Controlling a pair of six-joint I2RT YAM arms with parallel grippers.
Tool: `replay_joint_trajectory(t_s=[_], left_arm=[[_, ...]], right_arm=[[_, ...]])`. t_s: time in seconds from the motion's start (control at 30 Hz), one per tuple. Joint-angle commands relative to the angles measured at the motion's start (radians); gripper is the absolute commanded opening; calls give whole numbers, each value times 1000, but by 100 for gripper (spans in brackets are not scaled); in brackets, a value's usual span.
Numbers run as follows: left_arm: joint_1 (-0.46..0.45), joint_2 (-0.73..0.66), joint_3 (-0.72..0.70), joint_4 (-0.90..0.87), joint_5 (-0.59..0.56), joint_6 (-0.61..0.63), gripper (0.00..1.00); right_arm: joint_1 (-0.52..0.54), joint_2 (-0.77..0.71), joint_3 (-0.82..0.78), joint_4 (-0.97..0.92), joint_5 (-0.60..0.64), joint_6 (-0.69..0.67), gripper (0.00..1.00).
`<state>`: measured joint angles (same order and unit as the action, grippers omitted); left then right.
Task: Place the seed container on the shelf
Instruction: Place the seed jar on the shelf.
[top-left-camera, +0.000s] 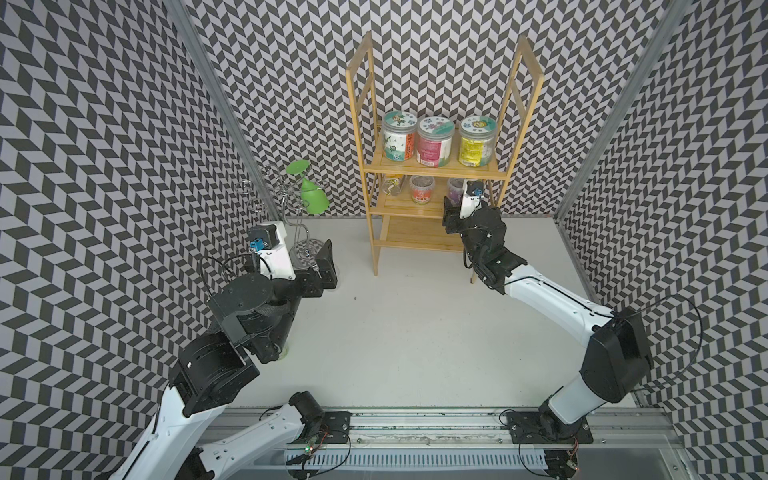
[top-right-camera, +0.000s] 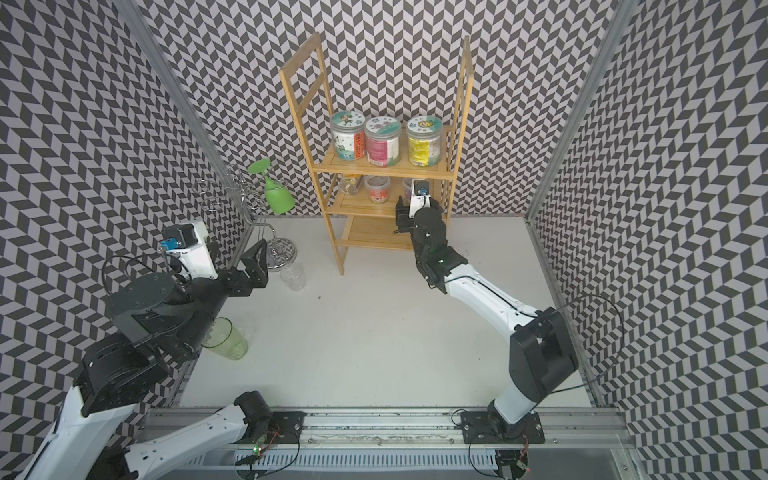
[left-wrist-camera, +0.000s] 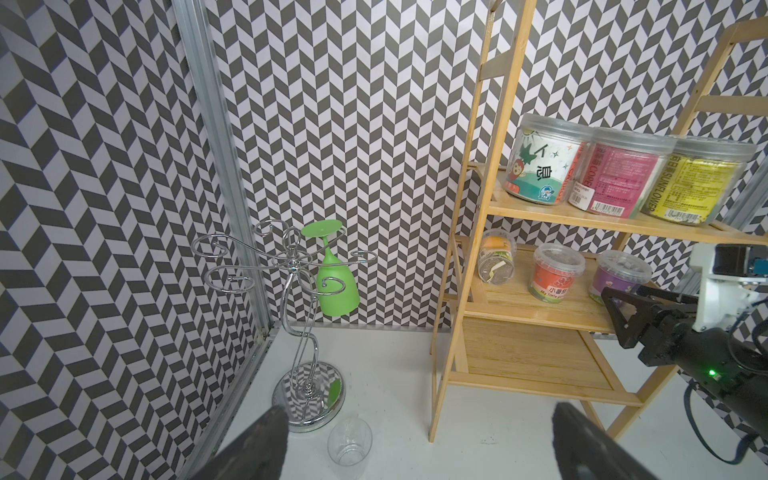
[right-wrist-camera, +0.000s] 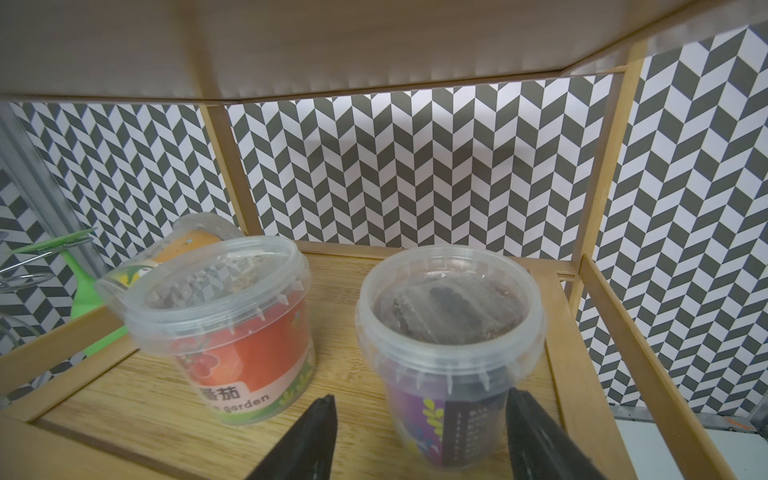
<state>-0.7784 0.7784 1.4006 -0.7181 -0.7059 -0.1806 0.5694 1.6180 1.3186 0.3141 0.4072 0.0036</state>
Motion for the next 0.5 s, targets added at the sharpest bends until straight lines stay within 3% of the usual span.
replay_joint_trajectory(t_s=[0.0, 0.47], left_arm=[[3, -9, -2, 8, -3, -5, 100], [2, -3, 12, 8, -4, -7, 100]], right_arm=[[7, 18, 8, 21, -38, -12, 68], [20, -78, -23, -2, -6, -50, 79]])
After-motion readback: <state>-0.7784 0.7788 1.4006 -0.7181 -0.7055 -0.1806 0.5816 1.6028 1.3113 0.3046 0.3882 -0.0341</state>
